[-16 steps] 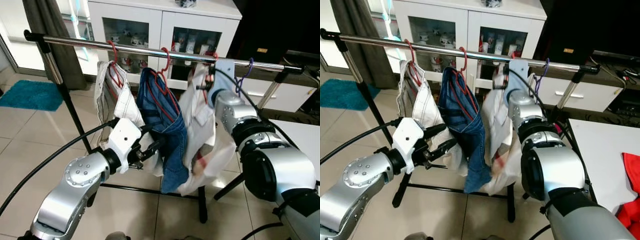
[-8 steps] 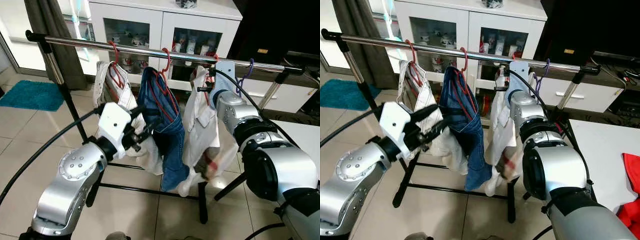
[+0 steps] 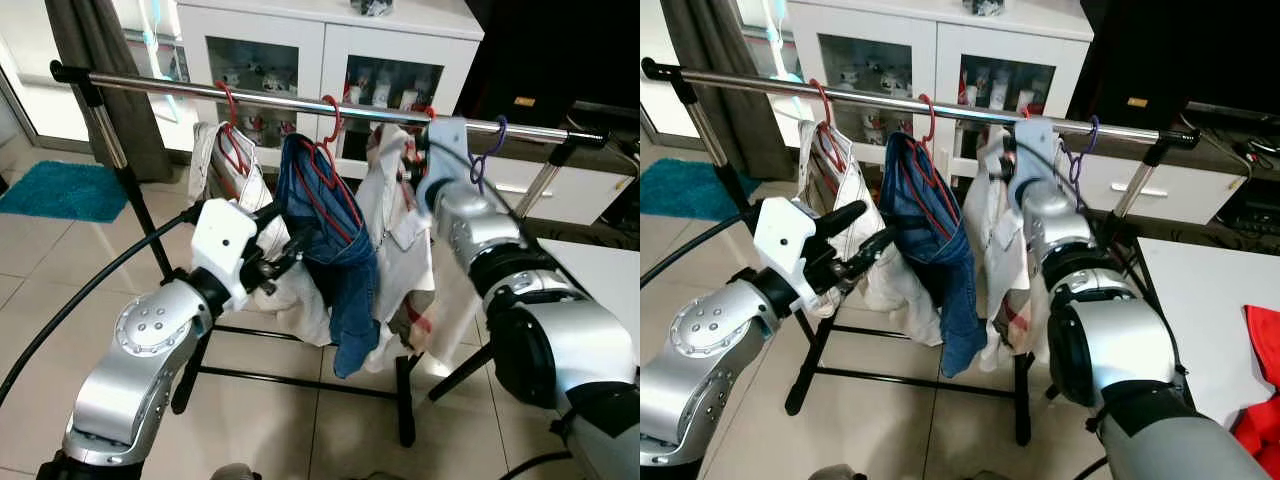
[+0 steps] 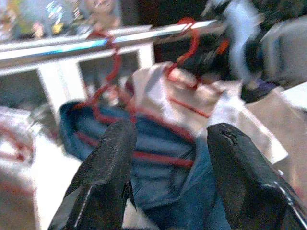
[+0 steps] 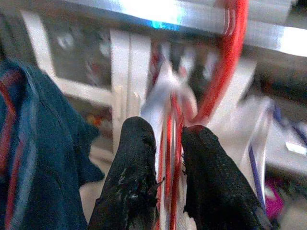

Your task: Hang hanger

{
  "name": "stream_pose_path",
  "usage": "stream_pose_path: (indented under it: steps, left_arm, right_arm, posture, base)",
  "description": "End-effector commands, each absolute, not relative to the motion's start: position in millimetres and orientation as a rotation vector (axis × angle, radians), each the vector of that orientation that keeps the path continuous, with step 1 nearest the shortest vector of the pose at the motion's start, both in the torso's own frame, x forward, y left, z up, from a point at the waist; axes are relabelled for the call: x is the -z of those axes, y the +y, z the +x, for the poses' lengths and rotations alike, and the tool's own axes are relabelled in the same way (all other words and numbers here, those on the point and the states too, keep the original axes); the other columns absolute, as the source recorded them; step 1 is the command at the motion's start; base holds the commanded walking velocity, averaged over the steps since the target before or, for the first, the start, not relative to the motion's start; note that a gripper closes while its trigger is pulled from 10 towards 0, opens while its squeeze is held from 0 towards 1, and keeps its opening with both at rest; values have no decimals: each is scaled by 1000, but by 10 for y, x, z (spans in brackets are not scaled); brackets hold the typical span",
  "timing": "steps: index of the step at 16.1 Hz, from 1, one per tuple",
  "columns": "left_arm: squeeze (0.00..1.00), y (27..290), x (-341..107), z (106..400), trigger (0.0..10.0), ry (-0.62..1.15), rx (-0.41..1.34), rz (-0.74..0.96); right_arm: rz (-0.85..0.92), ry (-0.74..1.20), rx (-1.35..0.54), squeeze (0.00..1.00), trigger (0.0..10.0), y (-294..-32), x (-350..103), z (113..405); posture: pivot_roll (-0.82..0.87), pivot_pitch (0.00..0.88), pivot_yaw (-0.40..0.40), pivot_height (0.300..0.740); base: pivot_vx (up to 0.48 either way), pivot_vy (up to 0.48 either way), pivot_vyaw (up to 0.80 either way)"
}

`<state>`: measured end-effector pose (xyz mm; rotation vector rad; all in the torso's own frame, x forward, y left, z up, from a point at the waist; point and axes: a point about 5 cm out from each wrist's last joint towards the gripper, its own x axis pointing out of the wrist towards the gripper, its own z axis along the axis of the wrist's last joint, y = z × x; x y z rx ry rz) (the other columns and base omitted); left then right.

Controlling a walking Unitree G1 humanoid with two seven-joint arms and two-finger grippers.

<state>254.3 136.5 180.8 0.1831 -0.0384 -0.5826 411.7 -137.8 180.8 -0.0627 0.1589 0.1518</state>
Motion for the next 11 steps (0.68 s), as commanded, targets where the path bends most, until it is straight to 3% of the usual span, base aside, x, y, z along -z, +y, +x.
stream_pose_path:
  steps: [1, 7, 8, 9, 11]
  left_arm:
    - [0, 1471, -1751, 2560, 10000, 2, 510, 204]
    - [0, 1602, -1717, 2665, 10000, 33, 411, 200]
    - [0, 1593, -1713, 2682, 10000, 34, 413, 198]
    - [0, 1574, -1703, 2717, 10000, 36, 416, 197]
    - [0, 1559, -1702, 2931, 10000, 32, 431, 204]
  right_arm:
    - [-47, 96, -207, 1000, 10000, -1413, -1899, 4106]
    - [5, -69, -402, 1000, 10000, -1348, -1970, 3535]
    - [4, -88, -413, 894, 10000, -1328, -1988, 3464]
    - [10, -88, -424, 31, 10000, -1309, -1993, 3359]
    - [46, -46, -431, 0, 10000, -1276, -1893, 3176]
  posture:
    - [145, 1, -55, 740]
    - [122, 0, -37, 740]
    - [122, 0, -37, 740]
    - [118, 0, -35, 740]
    - [98, 0, -31, 740]
  base:
    - [0, 0, 0]
    - [0, 0, 0]
    - [0, 0, 0]
    - [0, 0, 0]
    - [0, 0, 0]
